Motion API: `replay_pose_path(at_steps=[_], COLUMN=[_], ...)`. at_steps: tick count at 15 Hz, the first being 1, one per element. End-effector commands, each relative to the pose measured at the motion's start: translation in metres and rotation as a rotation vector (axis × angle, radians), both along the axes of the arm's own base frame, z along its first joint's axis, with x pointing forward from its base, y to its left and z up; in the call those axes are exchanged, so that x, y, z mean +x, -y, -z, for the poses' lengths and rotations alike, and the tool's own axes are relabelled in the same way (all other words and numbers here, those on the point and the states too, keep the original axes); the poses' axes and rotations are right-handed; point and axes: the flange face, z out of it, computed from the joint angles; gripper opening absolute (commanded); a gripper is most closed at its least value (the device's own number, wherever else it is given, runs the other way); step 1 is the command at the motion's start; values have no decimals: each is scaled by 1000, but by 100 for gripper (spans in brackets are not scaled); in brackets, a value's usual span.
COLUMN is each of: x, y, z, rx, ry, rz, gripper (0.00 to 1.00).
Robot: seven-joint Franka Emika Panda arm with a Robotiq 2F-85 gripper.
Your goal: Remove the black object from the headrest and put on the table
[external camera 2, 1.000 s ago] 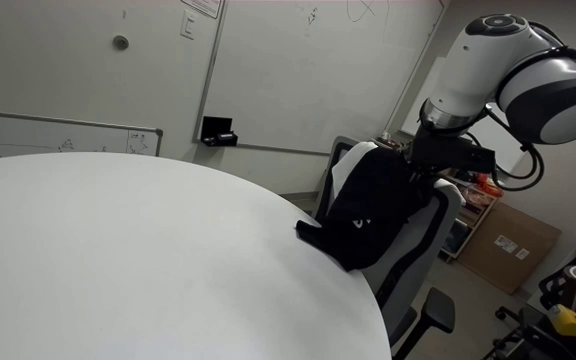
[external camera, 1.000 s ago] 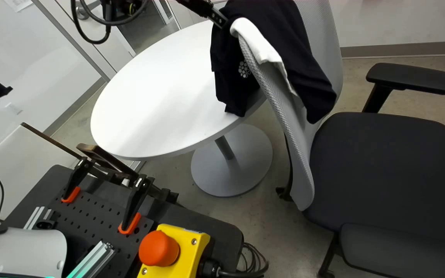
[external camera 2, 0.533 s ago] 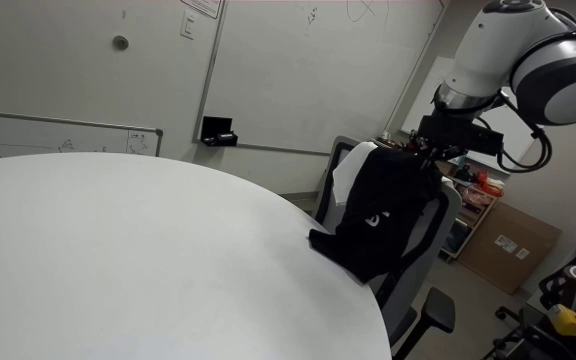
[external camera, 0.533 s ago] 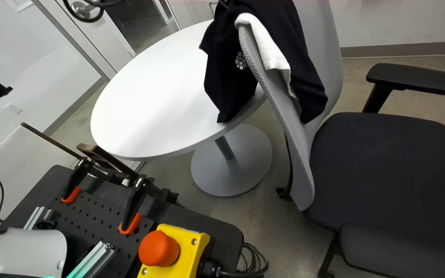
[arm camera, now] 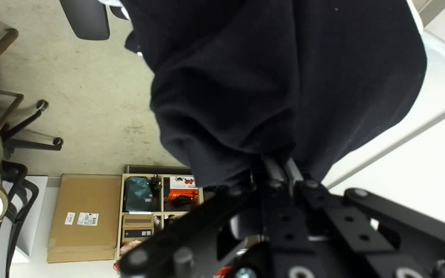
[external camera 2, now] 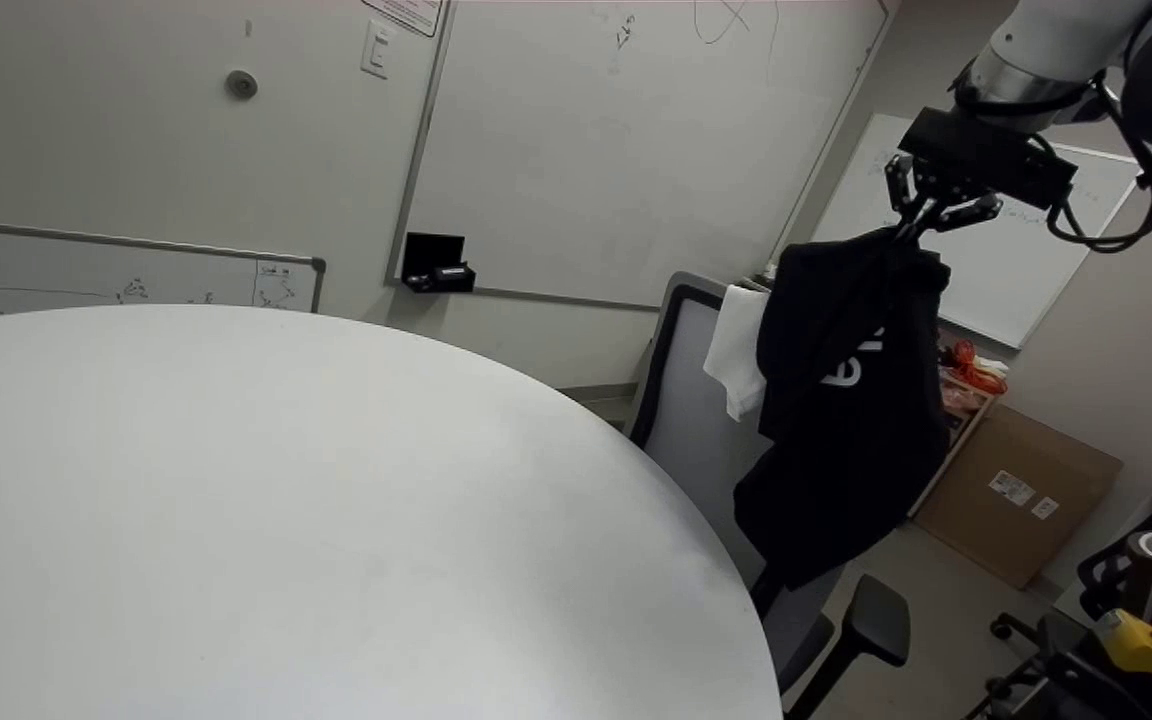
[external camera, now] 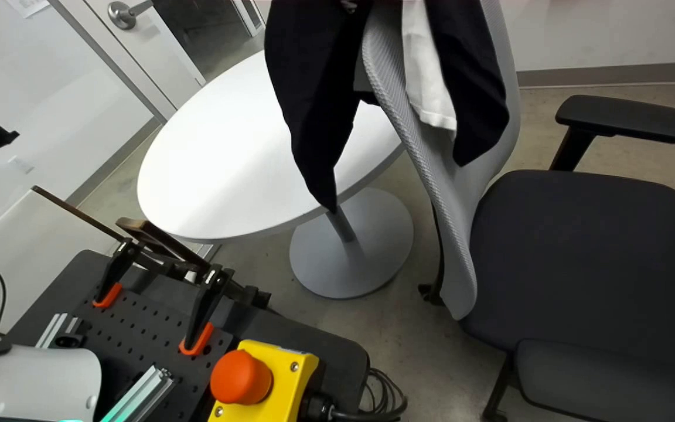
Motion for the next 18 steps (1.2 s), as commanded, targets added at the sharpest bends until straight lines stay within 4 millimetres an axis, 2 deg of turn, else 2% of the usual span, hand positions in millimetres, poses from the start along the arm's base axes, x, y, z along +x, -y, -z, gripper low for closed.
replay_pose_path(at_steps=[1,7,9,13,18], x=[1,8,13,20,14], y=[-7,-16,-22,-46,-101], z=[-27,-47,-66,-129,-208], rx=[-2,-17,-24,-44,-43], ry=[51,89,122,227,343], rz=[-22,-43,-58,-110,-230], gripper=[1,1,1,1,1])
